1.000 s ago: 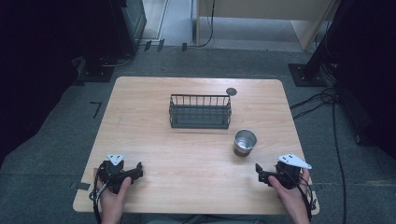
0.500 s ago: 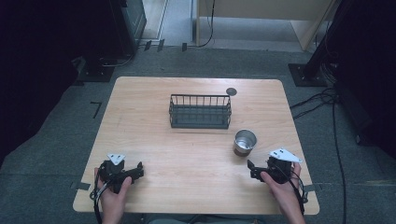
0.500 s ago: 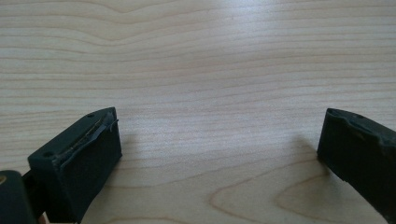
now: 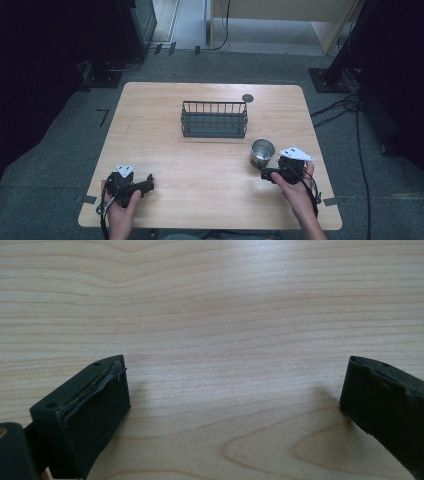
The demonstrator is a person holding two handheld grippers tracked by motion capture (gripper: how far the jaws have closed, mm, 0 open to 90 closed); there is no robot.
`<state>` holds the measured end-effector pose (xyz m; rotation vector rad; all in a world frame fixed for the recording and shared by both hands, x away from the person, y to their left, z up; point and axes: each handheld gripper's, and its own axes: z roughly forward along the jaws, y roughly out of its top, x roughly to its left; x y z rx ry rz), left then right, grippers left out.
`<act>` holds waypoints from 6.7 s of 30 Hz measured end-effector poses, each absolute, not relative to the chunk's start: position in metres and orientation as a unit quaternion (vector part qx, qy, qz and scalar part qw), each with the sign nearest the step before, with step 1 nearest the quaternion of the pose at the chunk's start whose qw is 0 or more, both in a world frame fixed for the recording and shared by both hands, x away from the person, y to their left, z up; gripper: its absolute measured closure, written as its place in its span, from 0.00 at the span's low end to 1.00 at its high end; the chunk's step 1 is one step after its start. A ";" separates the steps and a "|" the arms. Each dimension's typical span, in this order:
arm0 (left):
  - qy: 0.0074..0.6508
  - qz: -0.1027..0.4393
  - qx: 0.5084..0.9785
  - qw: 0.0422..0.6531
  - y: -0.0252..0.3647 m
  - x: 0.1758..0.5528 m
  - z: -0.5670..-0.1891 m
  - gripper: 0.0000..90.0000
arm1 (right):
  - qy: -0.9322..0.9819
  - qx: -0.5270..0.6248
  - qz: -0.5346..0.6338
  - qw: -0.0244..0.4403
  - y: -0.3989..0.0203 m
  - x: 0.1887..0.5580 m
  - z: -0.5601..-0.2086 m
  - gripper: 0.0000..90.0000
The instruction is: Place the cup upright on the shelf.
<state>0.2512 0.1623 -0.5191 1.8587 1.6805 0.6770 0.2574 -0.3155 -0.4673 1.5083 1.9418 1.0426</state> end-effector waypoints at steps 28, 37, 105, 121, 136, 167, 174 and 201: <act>0.623 0.251 0.690 0.270 0.162 0.251 -0.519 0.00 | 0.704 0.566 0.359 0.235 -0.296 0.290 -0.478 0.02; 0.623 0.251 0.690 0.270 0.162 0.251 -0.519 0.00 | 0.705 0.566 0.352 0.243 -0.292 0.293 -0.481 0.09; 0.622 0.250 0.691 0.271 0.161 0.250 -0.519 0.00 | 0.702 0.523 0.407 0.262 -0.224 0.381 -0.372 0.19; 0.622 0.250 0.690 0.272 0.161 0.250 -0.519 0.00 | 0.706 0.516 0.405 0.266 -0.200 0.412 -0.376 0.19; 0.622 0.250 0.690 0.272 0.161 0.250 -0.519 0.00 | 0.707 0.528 0.389 0.263 -0.199 0.426 -0.400 0.20; 0.622 0.250 0.691 0.271 0.161 0.250 -0.519 0.00 | 0.716 0.542 0.363 0.250 -0.205 0.429 -0.430 0.20; 0.622 0.250 0.691 0.271 0.161 0.250 -0.519 0.00 | 0.714 0.545 0.366 0.243 -0.209 0.428 -0.433 0.20; 0.622 0.250 0.691 0.271 0.161 0.250 -0.519 0.00 | 0.732 0.517 0.373 0.240 -0.219 0.415 -0.420 0.02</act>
